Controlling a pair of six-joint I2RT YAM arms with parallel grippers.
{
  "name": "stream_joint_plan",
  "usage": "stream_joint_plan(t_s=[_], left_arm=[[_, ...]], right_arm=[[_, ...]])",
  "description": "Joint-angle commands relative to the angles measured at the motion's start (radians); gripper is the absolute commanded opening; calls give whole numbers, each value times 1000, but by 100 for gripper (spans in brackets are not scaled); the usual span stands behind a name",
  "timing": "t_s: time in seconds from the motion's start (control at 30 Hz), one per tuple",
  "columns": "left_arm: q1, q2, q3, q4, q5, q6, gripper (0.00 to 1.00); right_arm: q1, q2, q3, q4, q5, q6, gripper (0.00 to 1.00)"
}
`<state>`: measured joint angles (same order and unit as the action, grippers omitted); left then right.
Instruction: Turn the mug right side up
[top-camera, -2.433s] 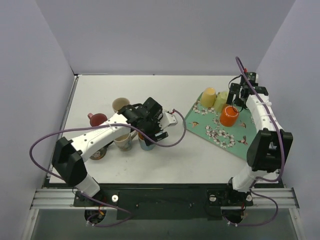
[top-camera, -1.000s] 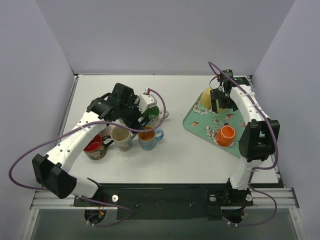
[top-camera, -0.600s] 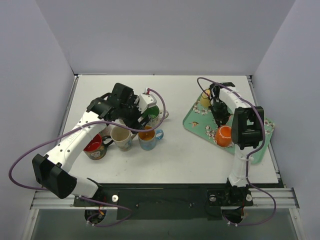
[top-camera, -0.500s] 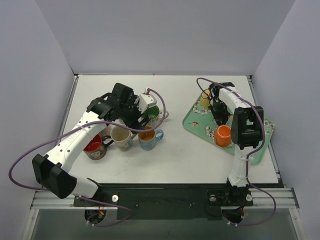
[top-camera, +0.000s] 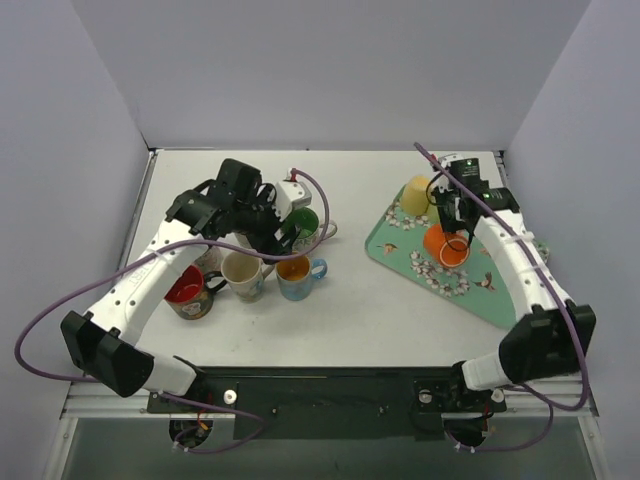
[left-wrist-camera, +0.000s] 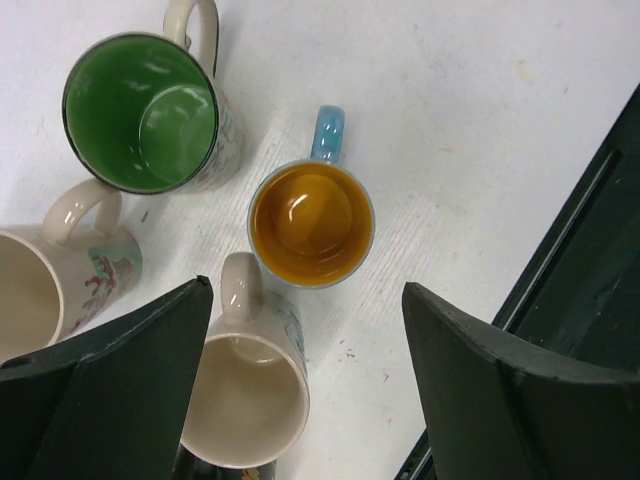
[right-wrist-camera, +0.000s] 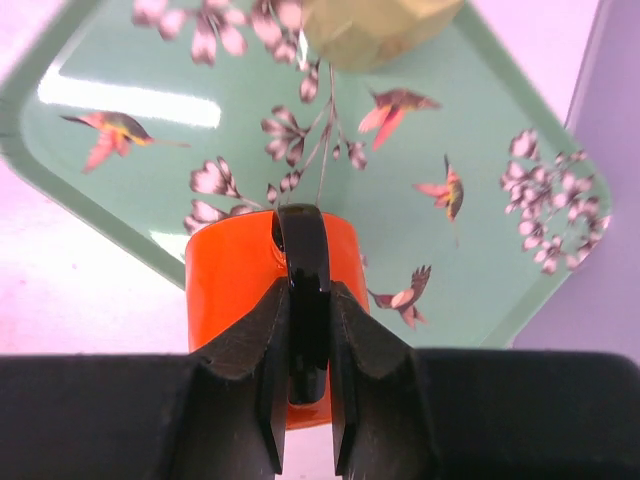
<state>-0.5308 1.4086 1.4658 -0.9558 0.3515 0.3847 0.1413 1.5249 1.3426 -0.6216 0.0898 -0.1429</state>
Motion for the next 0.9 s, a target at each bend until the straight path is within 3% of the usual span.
stream_joint_plan(t_s=[0.0, 0.2, 0.3, 0.37, 0.47, 0.5, 0.6, 0.87], left_arm=[[23, -4, 106, -18, 159, -7, 88], [71, 15, 185, -11, 470, -62, 90], [89, 24, 199, 51, 584, -185, 91], [98, 24, 177, 147, 697, -309, 91], [98, 4, 98, 462, 826, -553, 91], [97, 4, 70, 571, 840, -649, 92], [94, 21, 41, 678, 899, -765, 92], [37, 18, 22, 736, 911, -782, 92]], right_arm=[[10, -164, -92, 224, -60, -24, 0], [99, -388, -112, 356, -297, 84, 0], [187, -501, -126, 442, -344, 143, 0], [257, -555, -151, 520, -360, 199, 0], [360, -594, -177, 612, -378, 256, 0], [389, -601, -181, 673, -387, 284, 0], [449, -612, -197, 717, -384, 298, 0], [524, -589, -203, 787, -381, 328, 0]])
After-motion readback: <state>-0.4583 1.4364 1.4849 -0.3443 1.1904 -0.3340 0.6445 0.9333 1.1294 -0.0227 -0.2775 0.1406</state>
